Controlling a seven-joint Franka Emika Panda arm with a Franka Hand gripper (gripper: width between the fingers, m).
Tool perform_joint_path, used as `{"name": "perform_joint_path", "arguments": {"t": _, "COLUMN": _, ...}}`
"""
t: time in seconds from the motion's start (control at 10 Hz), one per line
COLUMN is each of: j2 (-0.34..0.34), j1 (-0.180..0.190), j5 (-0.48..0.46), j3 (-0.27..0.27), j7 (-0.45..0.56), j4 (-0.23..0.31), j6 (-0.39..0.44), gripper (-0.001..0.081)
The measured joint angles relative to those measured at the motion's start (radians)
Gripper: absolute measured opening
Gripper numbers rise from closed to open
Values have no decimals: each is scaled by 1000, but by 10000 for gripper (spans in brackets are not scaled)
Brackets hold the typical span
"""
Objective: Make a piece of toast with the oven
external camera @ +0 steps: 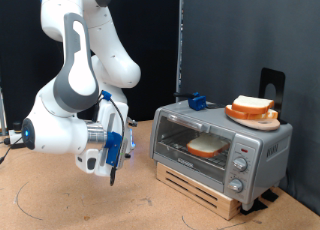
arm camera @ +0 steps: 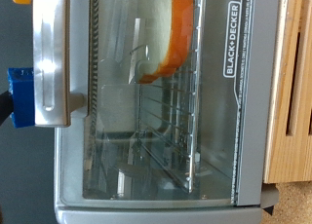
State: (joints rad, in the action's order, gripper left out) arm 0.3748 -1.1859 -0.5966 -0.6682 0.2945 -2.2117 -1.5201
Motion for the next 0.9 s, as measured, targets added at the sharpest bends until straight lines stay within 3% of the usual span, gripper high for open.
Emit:
{"name": "perform_joint_path", "arguments": {"t": 0.2, "j2": 56, "j1": 28, "j5": -44, "j3": -2, "j7": -18, "j4": 32, "j6": -26, "gripper": 809}}
{"name": "perform_joint_path", "arguments": {"t": 0.6, "j2": 234, "j1": 117, "j5": -3, "j3": -5, "j7": -58, "j4": 219, "j6": 66, "gripper": 809}}
{"name": "perform_joint_path", "arguments": {"t": 0.9, "j2": 284, "j1": 169, "j5": -59, "j3": -5, "j7": -101, "j4": 277, "j6": -39, "gripper": 809}}
